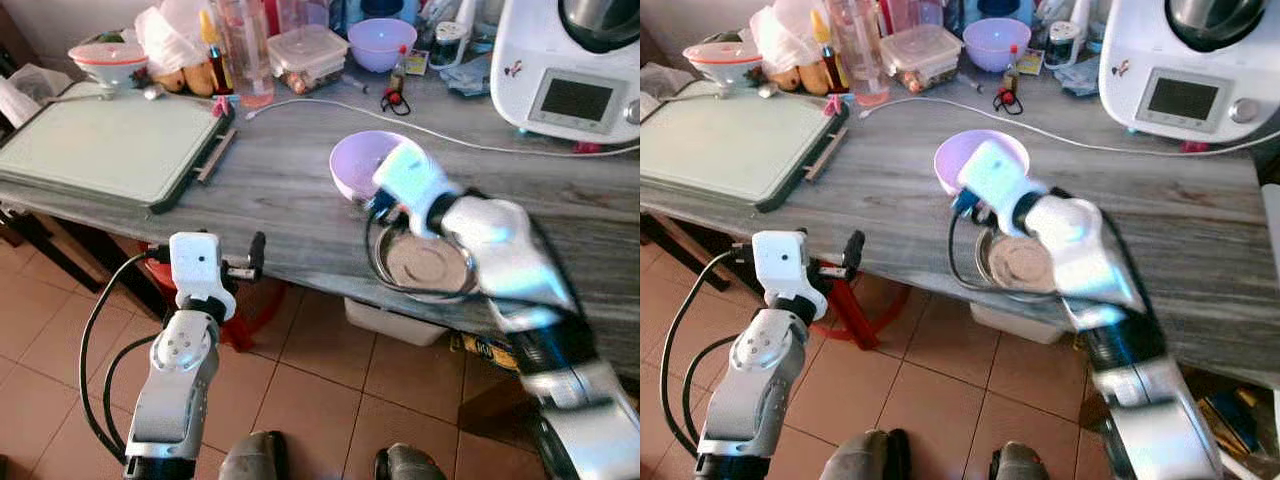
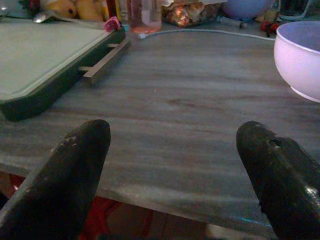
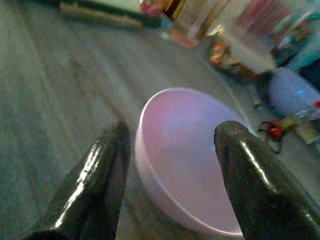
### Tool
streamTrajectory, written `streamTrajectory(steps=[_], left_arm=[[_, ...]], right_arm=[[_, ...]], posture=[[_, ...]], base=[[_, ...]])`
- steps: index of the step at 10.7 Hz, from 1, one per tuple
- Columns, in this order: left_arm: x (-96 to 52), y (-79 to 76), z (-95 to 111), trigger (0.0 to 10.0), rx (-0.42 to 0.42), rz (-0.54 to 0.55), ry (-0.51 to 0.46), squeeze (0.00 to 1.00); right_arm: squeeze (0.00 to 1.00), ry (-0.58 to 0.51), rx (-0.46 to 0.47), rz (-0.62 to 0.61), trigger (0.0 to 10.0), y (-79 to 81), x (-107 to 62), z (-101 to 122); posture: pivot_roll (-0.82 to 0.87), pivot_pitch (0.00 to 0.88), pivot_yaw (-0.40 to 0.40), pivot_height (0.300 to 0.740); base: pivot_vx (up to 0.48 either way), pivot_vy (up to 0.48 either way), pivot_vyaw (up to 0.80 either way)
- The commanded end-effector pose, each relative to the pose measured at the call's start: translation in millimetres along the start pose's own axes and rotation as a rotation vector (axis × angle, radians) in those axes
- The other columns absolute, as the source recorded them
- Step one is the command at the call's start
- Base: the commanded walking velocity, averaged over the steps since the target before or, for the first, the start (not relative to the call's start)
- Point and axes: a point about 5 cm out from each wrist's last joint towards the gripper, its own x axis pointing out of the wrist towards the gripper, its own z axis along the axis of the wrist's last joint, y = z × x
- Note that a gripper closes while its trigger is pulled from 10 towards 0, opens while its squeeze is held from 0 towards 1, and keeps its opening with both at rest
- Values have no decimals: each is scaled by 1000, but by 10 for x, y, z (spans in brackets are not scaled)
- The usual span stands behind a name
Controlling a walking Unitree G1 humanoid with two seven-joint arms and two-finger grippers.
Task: Setting the table
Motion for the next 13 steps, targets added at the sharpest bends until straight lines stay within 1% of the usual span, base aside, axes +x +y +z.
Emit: streamTrajectory(steps=[1,2,3,4,5,6,7,8,9,10,12,13], left_arm=[[-16,17,-42,10000,-8,4,15,0],[-17,11,-40,10000,-11,2,14,0],[-17,16,-44,10000,-12,0,16,0],[-18,18,-45,10000,-11,1,17,0],[-17,17,-45,10000,-12,1,18,0],[-14,0,-35,10000,-13,-3,16,0],[-14,-5,-28,10000,-13,-3,15,0],[-15,1,-31,10000,-14,-2,16,0],[-16,-1,-30,10000,-14,-3,16,0],[-20,-6,-35,10000,-16,-3,18,0],[-32,-3,-36,10000,-17,2,19,0],[-34,-1,-36,10000,-16,2,19,0]], right_arm=[[1000,-9,26,-51,10000,12,-52,4],[1000,-8,38,-89,10000,34,-84,-23],[1000,-3,73,-162,10000,106,-150,-70],[1000,6,86,-185,10000,149,-176,-89],[1000,45,191,-221,10000,265,-193,-216],[1000,84,248,-248,10000,343,-199,-341],[1000,101,256,-255,10000,370,-194,-378],[1000,125,307,-259,10000,393,-173,-428],[1000,134,320,-256,10000,408,-166,-444],[1000,162,356,-238,10000,473,-150,-501],[1000,194,388,-216,10000,561,-153,-560],[1000,206,399,-213,10000,579,-159,-580]], posture=[[-11,114,69,740],[-13,118,71,740],[-14,119,73,740],[-15,120,73,740],[-17,122,74,740],[-13,125,73,740],[-12,126,73,740],[-11,128,71,740],[-10,130,69,740],[-11,132,67,740],[-9,136,64,740],[-9,136,64,740]], base=[[0,0,0],[0,0,0],[0,0,0],[0,0,0],[0,0,0],[0,0,0],[0,0,0],[0,0,0],[0,0,0],[0,0,0],[0,0,0],[0,0,0]])
